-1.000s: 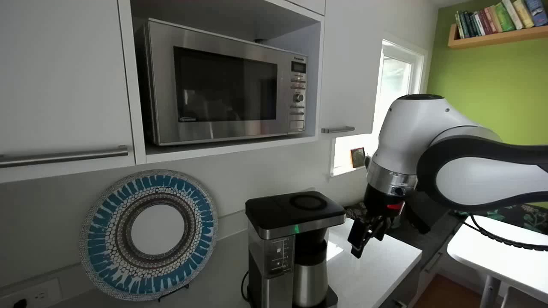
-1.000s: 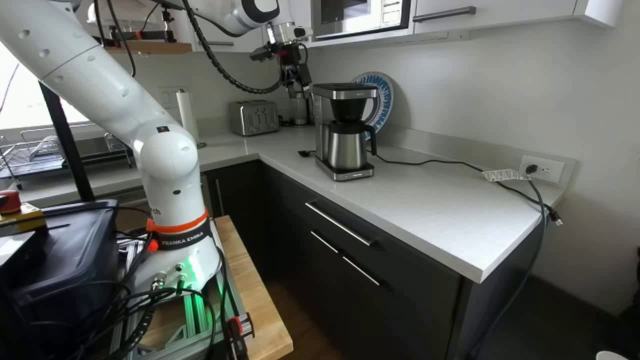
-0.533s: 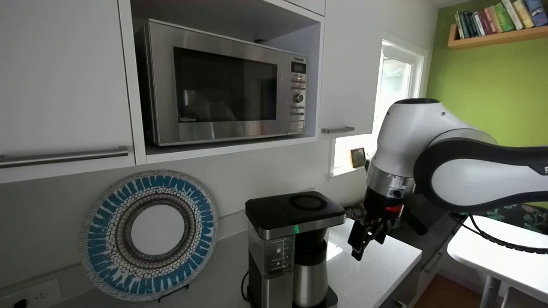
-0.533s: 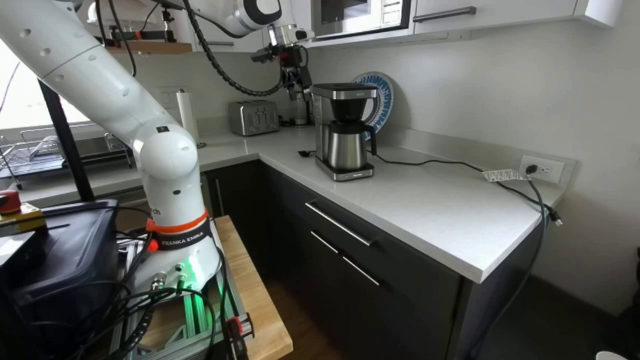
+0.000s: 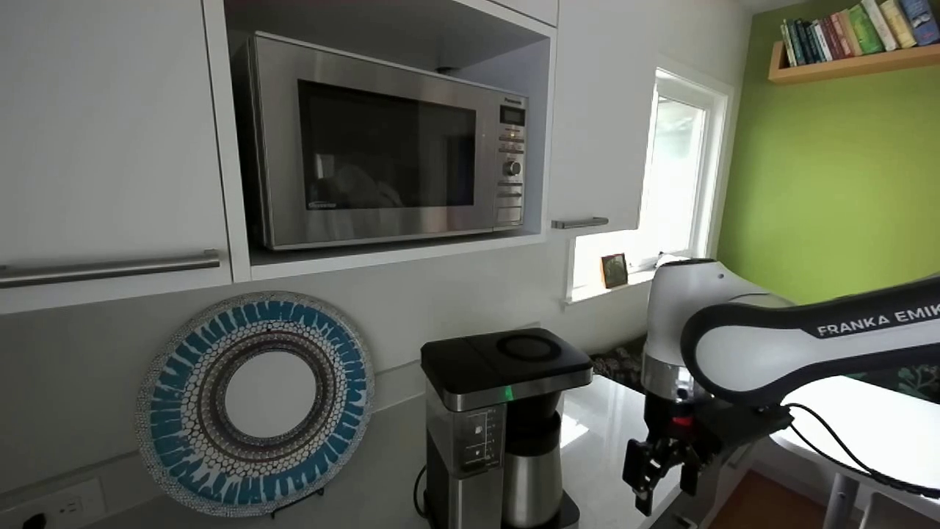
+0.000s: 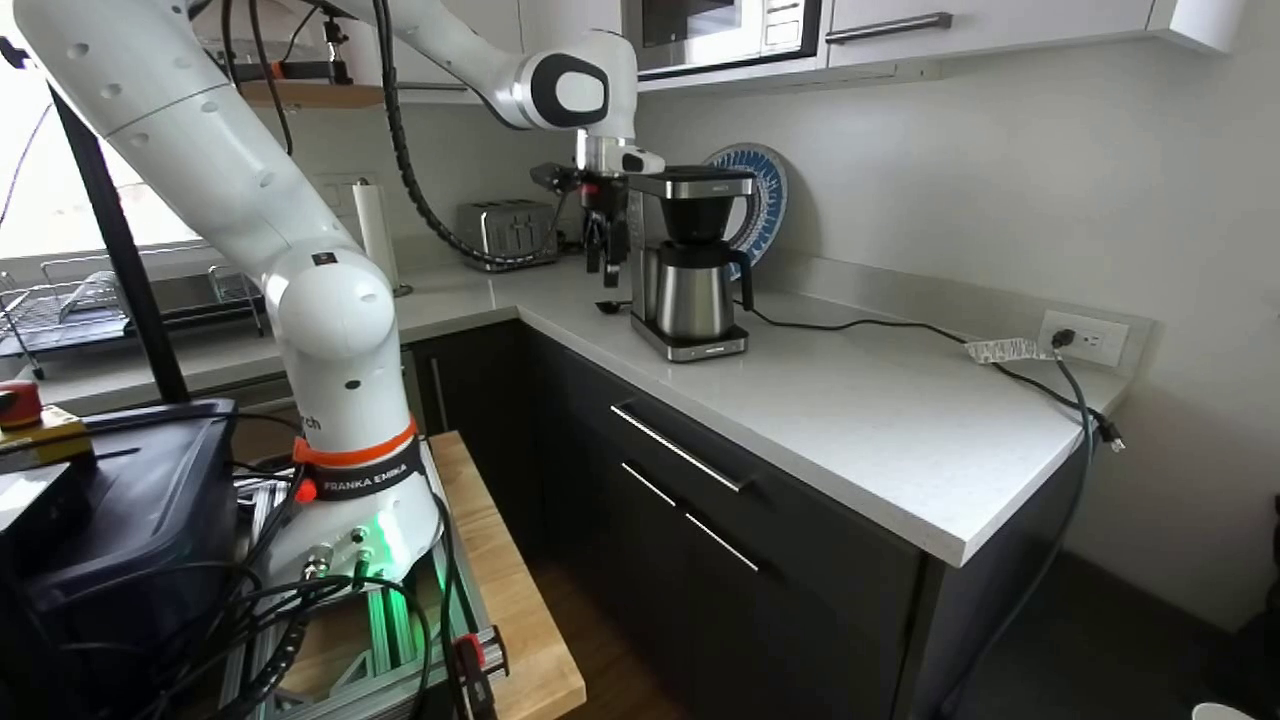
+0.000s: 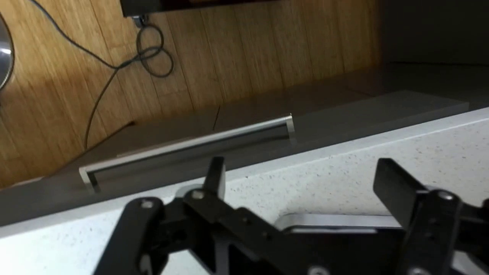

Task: Open the first top drawer

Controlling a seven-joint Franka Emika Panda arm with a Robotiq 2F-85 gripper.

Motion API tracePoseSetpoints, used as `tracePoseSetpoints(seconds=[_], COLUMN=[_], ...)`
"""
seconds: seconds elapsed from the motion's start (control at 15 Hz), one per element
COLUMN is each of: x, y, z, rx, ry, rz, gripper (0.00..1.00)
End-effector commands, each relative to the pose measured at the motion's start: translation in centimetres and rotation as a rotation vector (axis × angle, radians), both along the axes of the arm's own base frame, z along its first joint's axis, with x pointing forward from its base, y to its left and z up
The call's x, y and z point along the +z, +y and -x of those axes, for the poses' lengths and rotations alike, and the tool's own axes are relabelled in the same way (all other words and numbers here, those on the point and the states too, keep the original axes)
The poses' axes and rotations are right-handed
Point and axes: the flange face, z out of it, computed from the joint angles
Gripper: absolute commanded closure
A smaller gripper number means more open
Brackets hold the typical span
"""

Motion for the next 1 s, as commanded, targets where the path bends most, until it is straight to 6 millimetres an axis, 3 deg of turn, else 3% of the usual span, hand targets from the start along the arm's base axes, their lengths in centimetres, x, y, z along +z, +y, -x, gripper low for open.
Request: tracePoseSetpoints(seconds=[0.0, 0.2, 0.27, 0.33, 0.6, 0.93], x=[-4.1, -6.8, -7.1, -6.2, -7.1, -10.0], y=[-3.4, -5.7, -6.0, -5.4, -6.0, -8.9], z=[1.7, 2.2, 2.3, 1.5, 1.9, 0.5], rx=[-0.142, -0.23, -0.251, -0.192, -0.226, -0.3], ry=[0.024, 0.009, -0.006, 0.012, 0.004, 0.072], rz=[-0.063, -0.08, -0.086, -0.067, -0.072, -0.08], gripper=[0.0, 0.0, 0.0, 0.0, 0.0, 0.0])
